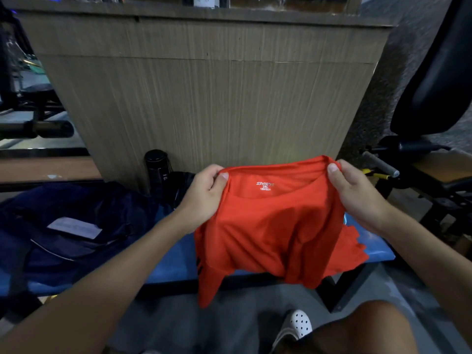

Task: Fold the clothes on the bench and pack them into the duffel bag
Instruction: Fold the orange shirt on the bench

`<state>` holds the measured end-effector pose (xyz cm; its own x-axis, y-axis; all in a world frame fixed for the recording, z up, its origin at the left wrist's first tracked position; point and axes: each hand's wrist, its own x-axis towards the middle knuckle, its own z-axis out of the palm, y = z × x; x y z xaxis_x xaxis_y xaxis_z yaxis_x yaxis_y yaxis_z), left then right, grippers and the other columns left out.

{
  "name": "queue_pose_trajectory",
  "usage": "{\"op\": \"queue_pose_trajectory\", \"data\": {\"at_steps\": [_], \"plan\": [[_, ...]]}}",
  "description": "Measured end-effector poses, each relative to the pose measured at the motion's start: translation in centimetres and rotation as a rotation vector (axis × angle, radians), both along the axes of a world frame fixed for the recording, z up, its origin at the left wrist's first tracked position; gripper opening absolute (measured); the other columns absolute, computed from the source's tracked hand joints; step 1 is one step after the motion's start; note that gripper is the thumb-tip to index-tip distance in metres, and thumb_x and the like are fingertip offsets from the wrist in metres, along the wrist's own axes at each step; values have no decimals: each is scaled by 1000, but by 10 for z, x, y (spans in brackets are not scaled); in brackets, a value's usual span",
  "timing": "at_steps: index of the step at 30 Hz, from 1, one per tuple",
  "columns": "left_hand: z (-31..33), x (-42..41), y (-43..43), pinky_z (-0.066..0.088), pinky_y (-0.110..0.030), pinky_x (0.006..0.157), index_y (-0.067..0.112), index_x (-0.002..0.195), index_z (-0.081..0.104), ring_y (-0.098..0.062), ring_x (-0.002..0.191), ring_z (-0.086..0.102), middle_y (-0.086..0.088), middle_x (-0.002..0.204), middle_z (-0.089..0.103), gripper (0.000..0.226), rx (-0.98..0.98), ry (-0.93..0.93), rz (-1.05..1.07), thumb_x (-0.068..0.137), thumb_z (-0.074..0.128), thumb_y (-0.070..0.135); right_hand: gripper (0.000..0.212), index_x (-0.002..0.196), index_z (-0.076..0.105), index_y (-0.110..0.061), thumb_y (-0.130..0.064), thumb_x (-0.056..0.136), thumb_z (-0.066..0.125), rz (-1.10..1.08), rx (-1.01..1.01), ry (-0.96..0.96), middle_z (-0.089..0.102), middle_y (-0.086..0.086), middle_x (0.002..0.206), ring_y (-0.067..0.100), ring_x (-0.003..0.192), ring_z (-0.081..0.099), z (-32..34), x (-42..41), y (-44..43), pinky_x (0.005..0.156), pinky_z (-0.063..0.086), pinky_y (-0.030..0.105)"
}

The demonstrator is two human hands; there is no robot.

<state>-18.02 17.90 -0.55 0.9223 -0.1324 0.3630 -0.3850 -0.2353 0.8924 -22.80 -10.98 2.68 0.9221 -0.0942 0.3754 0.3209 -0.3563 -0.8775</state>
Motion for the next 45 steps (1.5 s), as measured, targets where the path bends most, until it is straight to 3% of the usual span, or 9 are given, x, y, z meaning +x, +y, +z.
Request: {"op": "queue_pose_trajectory", "data": {"at_steps": [4,11,14,20,24,31,34,38,45], "plan": [[21,-6,15,46,-28,70,10,88,65,-9,74,57,-3,81,65,28,40,167,-131,106,45,18,67,95,62,-10,-74,77,58,104,71,120,63,6,94,17,91,57,-11,-11,9,90,45,41],[43,-17,41,56,-20,72,3,109,69,-14,82,67,-9,96,73,33,74,495,-350,106,45,24,30,103,64,-2,-26,99,47,332,246,310,72,12,98,19,88,67,-9,-20,40,83,55,30],[37,-11,44,54,-20,70,0,107,67,-13,79,66,-11,93,72,34,-1,387,-185,108,40,21,25,91,63,-13,-26,102,45,240,202,256,67,-2,81,10,78,60,-6,-12,48,76,50,27],[28,-1,69,37,-33,71,-10,85,52,-18,71,46,-5,77,52,51,197,75,-13,102,44,37,46,87,60,5,-39,97,51,149,-27,83,57,2,80,14,76,50,-6,-4,48,74,40,37],[26,-2,66,34,-29,62,-1,73,51,-11,64,42,-2,69,45,41,185,-25,45,106,43,21,20,94,68,-7,-21,99,54,118,2,-3,67,-1,88,9,82,59,-7,0,48,78,47,31],[36,-4,62,53,-19,78,7,105,67,-6,85,67,-1,95,73,16,88,25,-90,100,58,20,15,83,61,-5,-14,96,59,55,35,-38,60,12,73,8,60,52,5,8,42,52,41,19],[39,-2,66,51,-17,73,14,97,67,-2,79,66,7,84,71,7,234,-30,-125,98,60,17,12,83,64,-10,-13,94,62,60,41,-40,64,12,76,17,68,55,8,8,36,60,44,29],[46,-3,66,40,-13,59,12,84,61,3,59,50,13,65,56,22,318,-91,-102,102,52,17,9,95,68,-9,-12,95,60,110,-14,-18,66,-12,66,-4,55,57,12,5,31,48,40,7],[49,2,71,34,-16,62,-1,74,47,-4,63,41,5,70,40,37,502,-283,-32,106,43,18,14,96,66,-9,-11,98,52,220,-161,47,67,-16,64,-5,57,59,20,4,20,51,43,8]]}}
